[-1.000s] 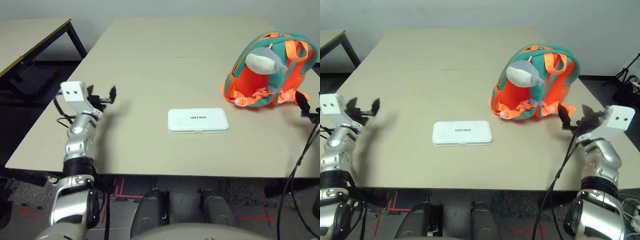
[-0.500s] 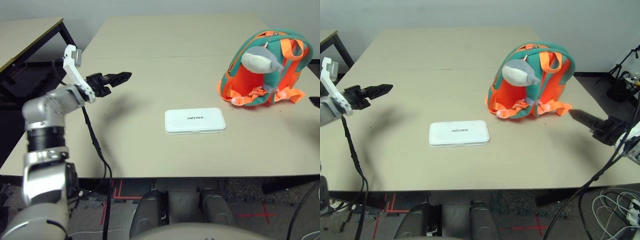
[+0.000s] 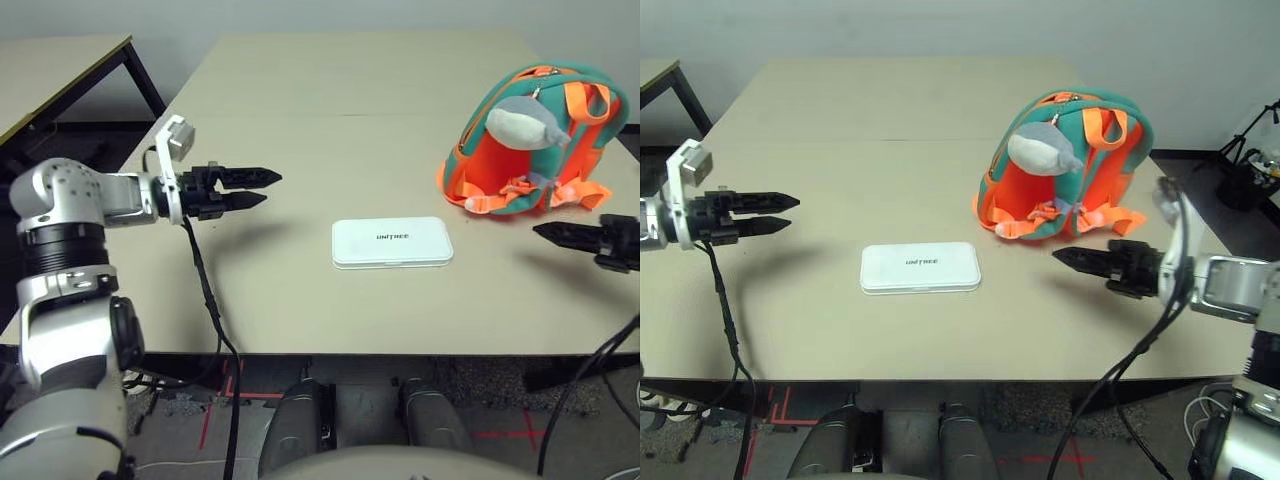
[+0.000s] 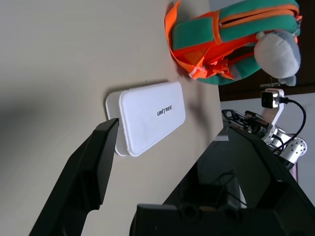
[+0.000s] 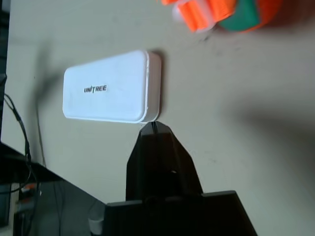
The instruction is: Put the pencil case into the backpack and zip it.
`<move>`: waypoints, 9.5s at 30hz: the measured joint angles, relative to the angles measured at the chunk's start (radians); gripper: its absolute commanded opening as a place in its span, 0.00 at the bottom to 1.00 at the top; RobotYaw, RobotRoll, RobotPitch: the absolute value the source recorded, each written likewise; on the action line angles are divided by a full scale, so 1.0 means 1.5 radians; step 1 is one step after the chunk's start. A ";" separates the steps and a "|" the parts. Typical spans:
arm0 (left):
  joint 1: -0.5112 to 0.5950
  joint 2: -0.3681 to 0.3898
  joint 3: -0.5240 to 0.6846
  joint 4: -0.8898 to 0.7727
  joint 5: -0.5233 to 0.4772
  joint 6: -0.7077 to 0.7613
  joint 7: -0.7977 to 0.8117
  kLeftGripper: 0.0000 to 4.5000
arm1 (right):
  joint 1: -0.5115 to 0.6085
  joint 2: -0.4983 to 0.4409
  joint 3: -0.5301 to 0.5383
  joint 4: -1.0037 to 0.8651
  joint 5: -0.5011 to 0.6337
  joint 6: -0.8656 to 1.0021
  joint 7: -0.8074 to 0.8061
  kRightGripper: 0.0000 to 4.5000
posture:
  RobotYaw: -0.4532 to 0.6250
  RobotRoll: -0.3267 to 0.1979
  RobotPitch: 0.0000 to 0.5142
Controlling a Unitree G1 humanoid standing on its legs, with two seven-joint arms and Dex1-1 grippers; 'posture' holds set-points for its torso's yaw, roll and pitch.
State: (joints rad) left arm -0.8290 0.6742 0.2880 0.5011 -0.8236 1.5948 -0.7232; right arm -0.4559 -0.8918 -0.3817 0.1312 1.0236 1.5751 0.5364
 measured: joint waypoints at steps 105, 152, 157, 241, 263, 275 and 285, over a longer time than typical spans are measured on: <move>-0.055 -0.129 -0.273 0.238 0.246 -0.138 -0.362 0.79 | -0.121 0.256 0.237 0.023 -0.302 -0.160 0.033 0.04 | 0.30 0.62 0.14; -0.059 -0.060 -0.040 -0.171 0.125 -0.268 -0.127 0.31 | 0.048 0.102 -0.133 -0.470 -0.178 -0.118 -0.175 1.00 | 0.29 0.62 0.22; -0.059 -0.066 -0.016 -0.169 0.119 -0.278 -0.097 0.31 | 0.036 0.111 -0.082 -0.388 -0.223 -0.206 -0.171 1.00 | 0.33 0.62 0.23; -0.248 -0.122 -0.126 0.158 0.191 -0.471 -0.232 0.31 | 0.593 -0.160 -0.349 -0.733 0.537 -0.575 -0.686 0.06 | 0.11 0.62 0.25; -0.370 0.026 -0.327 0.051 0.322 -0.624 -0.497 0.31 | 0.480 -0.007 -0.125 -0.612 0.037 -0.620 -0.378 0.06 | 0.23 0.62 0.25; -0.457 -0.112 -0.363 0.319 0.447 -0.874 -0.553 0.31 | 0.462 0.021 -0.127 -0.634 0.011 -0.598 -0.369 0.06 | 0.14 0.62 0.27; -0.494 -0.131 -0.343 0.374 0.457 -0.903 -0.588 0.31 | 0.456 0.031 -0.133 -0.643 0.002 -0.582 -0.370 0.06 | 0.12 0.62 0.28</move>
State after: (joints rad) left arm -1.5704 0.4772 -0.2263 1.0615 -0.1373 0.2395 -1.6047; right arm 0.2279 -0.8455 -0.5813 -0.8333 1.0267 0.7022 -0.0181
